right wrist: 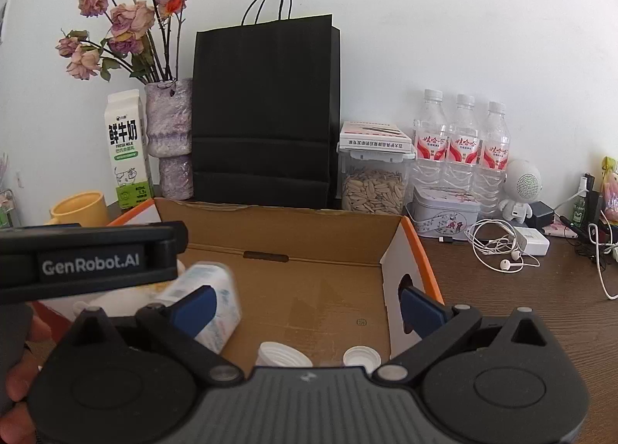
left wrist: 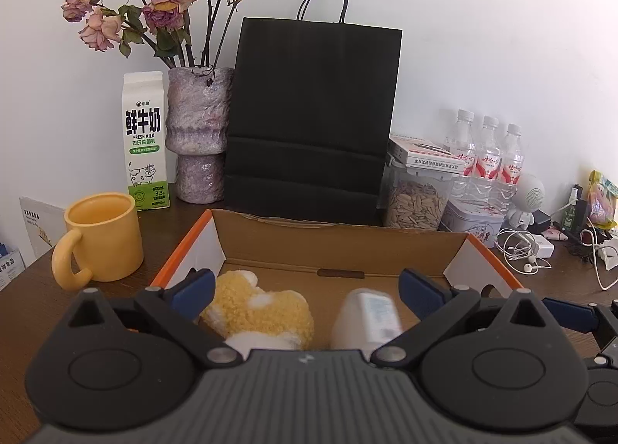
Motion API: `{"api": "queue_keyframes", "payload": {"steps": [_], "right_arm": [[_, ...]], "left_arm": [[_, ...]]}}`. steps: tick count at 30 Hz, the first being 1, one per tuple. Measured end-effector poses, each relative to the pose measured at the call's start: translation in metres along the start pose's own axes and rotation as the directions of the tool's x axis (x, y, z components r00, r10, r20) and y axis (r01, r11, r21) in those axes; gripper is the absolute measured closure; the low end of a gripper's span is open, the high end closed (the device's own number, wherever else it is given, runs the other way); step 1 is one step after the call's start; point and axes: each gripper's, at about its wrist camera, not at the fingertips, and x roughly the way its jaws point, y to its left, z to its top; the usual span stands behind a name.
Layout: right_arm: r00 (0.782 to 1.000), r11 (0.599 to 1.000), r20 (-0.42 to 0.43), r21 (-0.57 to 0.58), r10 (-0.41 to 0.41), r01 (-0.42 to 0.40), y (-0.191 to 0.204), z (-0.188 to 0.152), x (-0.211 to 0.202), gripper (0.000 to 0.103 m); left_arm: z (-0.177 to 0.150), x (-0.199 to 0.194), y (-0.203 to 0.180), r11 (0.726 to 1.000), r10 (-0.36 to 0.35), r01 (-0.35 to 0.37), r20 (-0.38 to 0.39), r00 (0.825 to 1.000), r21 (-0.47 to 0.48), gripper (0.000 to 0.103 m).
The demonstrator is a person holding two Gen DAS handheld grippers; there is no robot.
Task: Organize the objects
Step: 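Open both tools to release container and cap into the box, then withdraw, then grasp the navy blue case with right tool while left tool approaches a small white cap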
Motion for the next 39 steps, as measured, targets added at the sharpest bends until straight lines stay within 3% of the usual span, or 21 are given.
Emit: {"api": "queue_keyframes", "payload": {"steps": [8, 11, 14, 20, 26, 32, 35, 39], "right_arm": [[1.0, 1.0, 0.009, 0.023, -0.004, 0.004, -0.005, 0.0, -0.005, 0.001], [1.0, 0.999, 0.021, 0.04, -0.01, 0.01, -0.008, -0.006, -0.014, 0.001], [0.998, 0.999, 0.054, 0.048, -0.019, 0.017, -0.011, -0.009, -0.029, 0.001], [0.993, 0.999, 0.111, 0.03, -0.035, 0.032, -0.012, -0.016, -0.064, 0.001], [0.99, 0.999, 0.14, 0.028, -0.028, 0.024, -0.012, -0.049, -0.104, 0.001], [0.99, 0.999, 0.135, 0.024, -0.035, 0.032, -0.014, -0.093, -0.143, 0.0], [0.991, 0.999, 0.128, 0.03, -0.032, 0.028, -0.017, -0.105, -0.164, 0.0], [0.997, 0.999, 0.077, 0.03, -0.012, 0.01, -0.02, -0.118, -0.179, 0.0]], "left_arm": [[-0.003, -0.004, 0.002, 1.0, -0.002, 0.002, 0.01, 1.0, -0.007, 0.0], [-0.007, -0.012, 0.003, 1.0, -0.002, 0.003, 0.046, 0.999, -0.015, 0.0], [-0.018, -0.027, 0.01, 0.997, 0.061, -0.054, 0.116, 0.991, -0.062, 0.0], [-0.031, -0.059, 0.032, 0.996, 0.045, -0.034, 0.139, 0.989, -0.078, 0.0], [-0.065, -0.091, 0.045, 0.999, 0.046, -0.043, 0.132, 0.99, -0.025, 0.0], [-0.088, -0.136, 0.06, 0.999, 0.021, -0.015, 0.182, 0.983, -0.035, 0.0], [-0.095, -0.154, 0.066, 0.999, 0.008, -0.003, 0.154, 0.988, -0.032, 0.0], [-0.104, -0.169, 0.073, 1.0, -0.024, 0.024, 0.061, 0.998, 0.001, 0.0]]}}
